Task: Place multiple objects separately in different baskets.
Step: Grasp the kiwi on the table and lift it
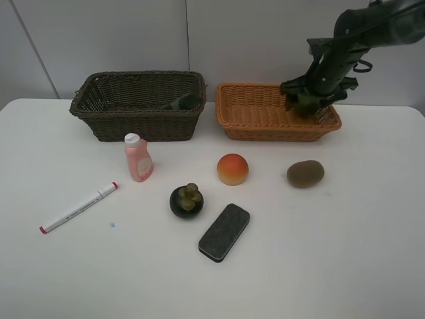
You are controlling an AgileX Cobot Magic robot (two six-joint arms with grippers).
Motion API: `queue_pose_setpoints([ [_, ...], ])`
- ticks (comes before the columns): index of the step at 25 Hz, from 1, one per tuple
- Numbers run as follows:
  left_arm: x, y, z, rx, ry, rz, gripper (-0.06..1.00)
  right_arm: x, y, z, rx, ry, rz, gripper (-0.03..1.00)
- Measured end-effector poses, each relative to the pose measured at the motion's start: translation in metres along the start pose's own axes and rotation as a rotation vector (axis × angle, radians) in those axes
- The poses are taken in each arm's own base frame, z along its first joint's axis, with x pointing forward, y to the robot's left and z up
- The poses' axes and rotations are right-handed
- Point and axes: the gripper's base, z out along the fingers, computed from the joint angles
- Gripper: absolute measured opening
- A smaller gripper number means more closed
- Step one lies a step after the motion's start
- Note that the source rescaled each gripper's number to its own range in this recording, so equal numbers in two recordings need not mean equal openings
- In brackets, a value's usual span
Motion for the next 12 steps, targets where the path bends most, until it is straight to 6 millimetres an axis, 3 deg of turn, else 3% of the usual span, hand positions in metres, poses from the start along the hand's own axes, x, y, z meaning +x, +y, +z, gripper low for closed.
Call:
queue_pose_setpoints([
  [6, 0.0, 0.0, 0.0, 0.0, 0.0, 0.0, 1.0, -0.002, -0.001, -0.013, 0.003, 0.003, -0.001, 0.99],
  [12, 0.0, 0.0, 0.0, 0.0, 0.0, 0.0, 1.0, -0.003, -0.003, -0.056, 0.013, 0.032, -0.091, 0.99],
])
